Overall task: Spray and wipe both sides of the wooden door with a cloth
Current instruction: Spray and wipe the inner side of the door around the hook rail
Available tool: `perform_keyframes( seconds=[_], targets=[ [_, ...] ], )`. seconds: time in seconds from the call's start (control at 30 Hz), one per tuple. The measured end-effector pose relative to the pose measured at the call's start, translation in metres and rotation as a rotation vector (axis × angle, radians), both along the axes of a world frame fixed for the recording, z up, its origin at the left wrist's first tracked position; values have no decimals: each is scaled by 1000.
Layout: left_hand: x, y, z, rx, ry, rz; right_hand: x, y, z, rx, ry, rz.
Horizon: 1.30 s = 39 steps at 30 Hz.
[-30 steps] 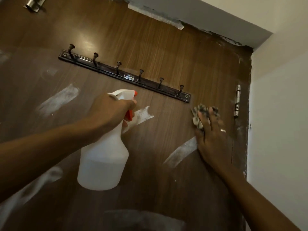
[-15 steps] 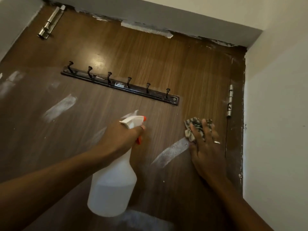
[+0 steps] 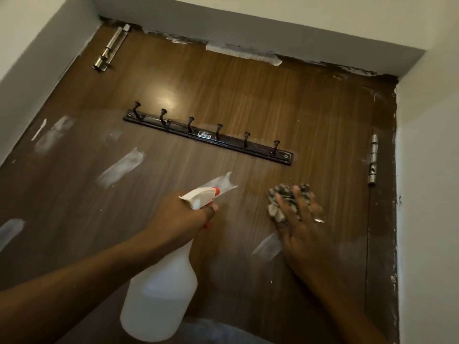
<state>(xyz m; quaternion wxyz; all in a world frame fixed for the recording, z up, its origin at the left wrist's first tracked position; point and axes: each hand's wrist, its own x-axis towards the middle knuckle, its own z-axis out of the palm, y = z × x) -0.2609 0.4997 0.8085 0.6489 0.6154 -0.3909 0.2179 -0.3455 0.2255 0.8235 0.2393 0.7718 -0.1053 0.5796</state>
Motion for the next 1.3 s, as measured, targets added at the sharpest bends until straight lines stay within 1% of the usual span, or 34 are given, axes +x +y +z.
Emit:
perform_keyframes(
  seconds=[0.07,0.13,0.17,0.23,0.27,0.3,0.37,0.43,0.47,0.5,0.57,0.63,0.67,0.7,0.73,0.77,0.87,0.93,1.0,1.13,1.17,1.23,1.3],
  targets=[
    [4,8,0,-19,13,1,-6,-9,4,101,-90,-29],
    [9,15,1,-30,25,13,5,6,22,173,-202,-65],
    [13,19,3,-35,35,12,19,18,33,211,-231,-71],
    [19,24,5,-42,43,-2,50,54,47,269,-208,-11],
    [21,26,6,-48,35,-2,65,72,47,219,-191,29],
    [22,28,6,-45,29,-3,80,88,40,119,-188,40],
    [26,35,5,-42,19,-5,97,100,14,-41,-108,4],
    [34,43,3,-41,3,-11,90,93,-6,-93,3,30],
    [40,47,2,-38,-1,-12,81,85,-12,-82,14,57],
    [46,52,0,-33,-2,-6,73,76,-14,-42,-5,68],
    [56,62,-2,-31,7,5,66,67,-6,79,-126,22],
    [65,72,-1,-48,27,-2,76,78,17,194,-291,-7],
    [70,77,-1,-57,30,3,87,91,31,228,-333,8],
    [74,81,1,-63,33,14,100,108,42,256,-314,33],
    [79,86,2,-62,31,23,113,126,48,242,-262,46],
    [84,90,4,-63,23,28,126,142,48,185,-196,34],
    [92,105,3,-88,-19,31,145,163,19,9,-6,25],
    [96,117,0,-99,-29,22,135,155,4,6,52,58],
    [103,131,-4,-95,-28,40,122,142,0,70,8,43],
    [120,154,-9,-67,-41,69,133,150,20,234,-257,-35],
    [124,158,-10,-64,-47,77,144,162,29,262,-282,-28],
    [131,164,-9,-74,-54,78,168,191,44,281,-233,0],
    [137,167,-7,-89,-57,75,192,216,48,196,-159,30]
  ],
)
